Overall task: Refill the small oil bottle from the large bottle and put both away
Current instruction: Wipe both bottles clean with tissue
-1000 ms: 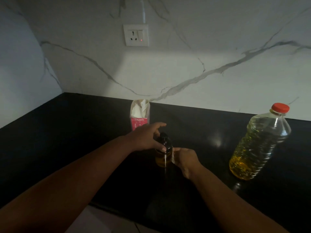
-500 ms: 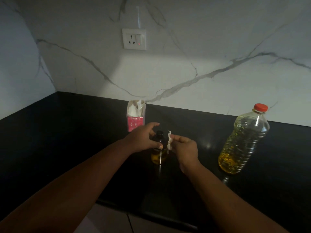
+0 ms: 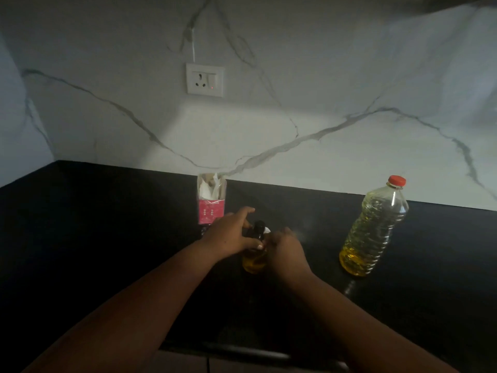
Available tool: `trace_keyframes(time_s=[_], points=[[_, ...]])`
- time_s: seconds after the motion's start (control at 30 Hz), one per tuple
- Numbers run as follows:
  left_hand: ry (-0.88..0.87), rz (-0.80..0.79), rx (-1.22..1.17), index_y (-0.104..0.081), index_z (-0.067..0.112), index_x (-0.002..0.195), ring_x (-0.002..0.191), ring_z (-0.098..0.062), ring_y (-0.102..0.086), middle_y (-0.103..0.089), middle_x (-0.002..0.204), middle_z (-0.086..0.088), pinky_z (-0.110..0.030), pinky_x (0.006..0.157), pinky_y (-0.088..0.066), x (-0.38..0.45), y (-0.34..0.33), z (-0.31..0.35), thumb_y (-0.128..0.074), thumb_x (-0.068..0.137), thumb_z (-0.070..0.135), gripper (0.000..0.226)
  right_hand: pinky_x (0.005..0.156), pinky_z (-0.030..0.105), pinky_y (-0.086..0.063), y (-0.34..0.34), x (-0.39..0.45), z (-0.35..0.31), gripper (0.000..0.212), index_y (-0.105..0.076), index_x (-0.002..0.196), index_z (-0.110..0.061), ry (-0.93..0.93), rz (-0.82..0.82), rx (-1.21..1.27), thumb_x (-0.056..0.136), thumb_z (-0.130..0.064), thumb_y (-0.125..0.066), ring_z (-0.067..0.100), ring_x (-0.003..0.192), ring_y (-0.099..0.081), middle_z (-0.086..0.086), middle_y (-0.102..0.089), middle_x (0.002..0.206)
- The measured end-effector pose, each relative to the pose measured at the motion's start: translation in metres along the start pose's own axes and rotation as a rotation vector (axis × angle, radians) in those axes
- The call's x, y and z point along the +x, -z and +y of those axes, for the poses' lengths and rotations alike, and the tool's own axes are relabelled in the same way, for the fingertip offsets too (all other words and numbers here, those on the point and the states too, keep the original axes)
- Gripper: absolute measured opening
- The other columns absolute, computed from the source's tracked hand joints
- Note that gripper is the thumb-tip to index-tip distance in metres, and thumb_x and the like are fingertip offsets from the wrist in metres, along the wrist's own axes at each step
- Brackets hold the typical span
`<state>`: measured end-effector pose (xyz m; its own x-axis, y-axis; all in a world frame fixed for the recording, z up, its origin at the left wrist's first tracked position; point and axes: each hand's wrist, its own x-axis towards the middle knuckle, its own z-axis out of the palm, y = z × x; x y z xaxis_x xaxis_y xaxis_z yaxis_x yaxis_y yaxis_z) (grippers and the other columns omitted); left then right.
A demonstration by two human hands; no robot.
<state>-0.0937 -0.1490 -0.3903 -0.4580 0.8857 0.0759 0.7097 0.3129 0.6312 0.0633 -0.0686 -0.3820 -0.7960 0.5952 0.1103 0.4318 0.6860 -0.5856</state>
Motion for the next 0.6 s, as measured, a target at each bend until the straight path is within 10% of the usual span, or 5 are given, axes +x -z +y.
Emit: trace_keyframes(time_s=[0.6], points=[[-0.074, -0.159, 0.082, -0.01, 0.037, 0.157, 0.121, -0.017, -0.056, -0.059, 0.131, 0.003, -0.042, 0.106, -0.047, 0.008, 0.015, -0.005, -0.079, 0.081, 0.026, 0.103, 0.073, 0.026, -0.045, -0.006, 0.003, -0.009, 0.022, -0.062, 0.106, -0.023, 0.498, 0.0, -0.452, 0.084, -0.022, -0.064, 0.017, 0.095, -0.053, -0.001, -0.059, 0.116]])
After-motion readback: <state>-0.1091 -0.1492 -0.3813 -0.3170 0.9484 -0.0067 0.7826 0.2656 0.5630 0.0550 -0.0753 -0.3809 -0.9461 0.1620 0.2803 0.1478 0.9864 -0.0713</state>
